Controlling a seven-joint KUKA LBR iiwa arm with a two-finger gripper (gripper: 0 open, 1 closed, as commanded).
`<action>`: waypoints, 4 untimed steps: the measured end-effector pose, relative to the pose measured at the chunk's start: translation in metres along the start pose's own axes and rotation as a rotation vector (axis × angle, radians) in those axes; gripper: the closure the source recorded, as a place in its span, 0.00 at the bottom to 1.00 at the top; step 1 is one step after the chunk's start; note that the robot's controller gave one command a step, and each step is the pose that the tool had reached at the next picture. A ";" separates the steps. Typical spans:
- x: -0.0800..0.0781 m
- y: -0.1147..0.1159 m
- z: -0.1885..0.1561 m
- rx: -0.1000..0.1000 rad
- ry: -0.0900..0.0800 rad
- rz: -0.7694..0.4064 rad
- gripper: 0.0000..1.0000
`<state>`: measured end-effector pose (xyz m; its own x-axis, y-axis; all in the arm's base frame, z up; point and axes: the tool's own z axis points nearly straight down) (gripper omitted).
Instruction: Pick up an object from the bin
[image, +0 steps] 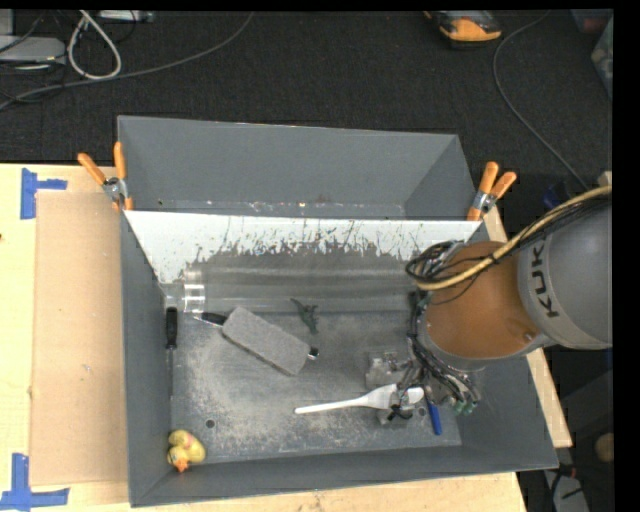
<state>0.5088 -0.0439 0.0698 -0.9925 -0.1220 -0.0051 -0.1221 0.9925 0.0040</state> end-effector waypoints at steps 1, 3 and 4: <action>0.000 0.000 0.000 0.000 0.000 0.000 1.00; 0.001 0.001 -0.024 -0.001 0.003 0.001 1.00; 0.001 0.002 -0.045 -0.002 0.004 0.001 1.00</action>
Offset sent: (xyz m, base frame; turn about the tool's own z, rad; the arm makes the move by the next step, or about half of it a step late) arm 0.0001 -0.0001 0.0227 0.0001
